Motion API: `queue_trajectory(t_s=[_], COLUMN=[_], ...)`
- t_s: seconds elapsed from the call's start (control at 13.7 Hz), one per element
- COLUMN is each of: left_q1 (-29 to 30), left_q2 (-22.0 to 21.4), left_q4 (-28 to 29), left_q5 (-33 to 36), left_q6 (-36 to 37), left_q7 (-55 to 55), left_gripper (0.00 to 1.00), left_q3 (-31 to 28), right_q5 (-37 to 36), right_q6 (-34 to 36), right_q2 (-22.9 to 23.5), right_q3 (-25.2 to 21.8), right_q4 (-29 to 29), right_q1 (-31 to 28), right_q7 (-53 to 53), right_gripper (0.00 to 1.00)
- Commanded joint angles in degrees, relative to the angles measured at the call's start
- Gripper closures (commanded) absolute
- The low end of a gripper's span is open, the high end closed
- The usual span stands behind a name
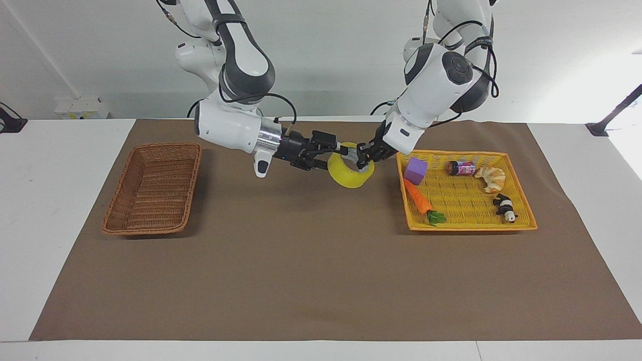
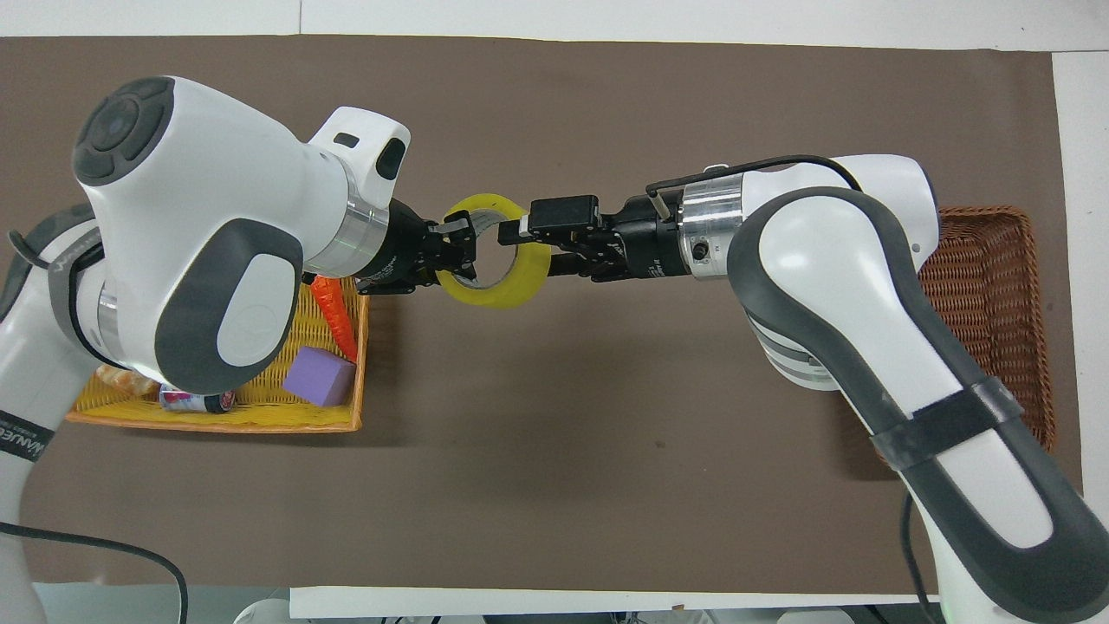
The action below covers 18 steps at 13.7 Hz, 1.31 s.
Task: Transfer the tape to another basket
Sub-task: 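Grasp the tape rim with the right gripper beside the left gripper, then open the left gripper while the right gripper pulls the tape away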
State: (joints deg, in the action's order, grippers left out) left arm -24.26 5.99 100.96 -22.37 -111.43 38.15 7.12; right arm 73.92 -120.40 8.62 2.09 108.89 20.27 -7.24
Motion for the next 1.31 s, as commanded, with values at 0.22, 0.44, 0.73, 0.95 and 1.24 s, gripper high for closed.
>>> queue_trajectory(t_s=[0.22,0.44,0.73,0.95,1.24], left_q1=[0.0,0.0,-0.1,0.1,3.7], left_q2=[-1.6,-1.7,-1.9,-2.9,-7.7], left_q4=[1.1,1.5,1.5,-0.5,-5.9], left_q5=[-0.4,-0.4,-0.4,-0.4,5.6], left_q6=[0.7,0.4,0.7,0.9,14.3], left_q7=[-0.2,-0.2,-0.1,0.6,-1.1], left_gripper=[1.00,1.00,0.99,0.12,0.04], left_q3=[-0.2,-0.2,-0.2,-0.3,-1.3], right_q5=[0.4,0.4,0.4,0.4,0.1], right_q6=[0.2,1.1,1.3,1.8,4.3], right_q2=[-0.4,-0.4,-0.4,-0.4,-0.6], right_q3=[0.0,-0.1,-0.1,-0.1,-0.2], right_q4=[0.7,0.8,0.8,0.8,0.9], right_q1=[-0.4,-0.8,-0.8,-1.3,-3.5], right_q7=[-3.0,-3.1,-3.9,-4.0,-7.2], right_gripper=[0.47,1.00,1.00,1.00,1.00])
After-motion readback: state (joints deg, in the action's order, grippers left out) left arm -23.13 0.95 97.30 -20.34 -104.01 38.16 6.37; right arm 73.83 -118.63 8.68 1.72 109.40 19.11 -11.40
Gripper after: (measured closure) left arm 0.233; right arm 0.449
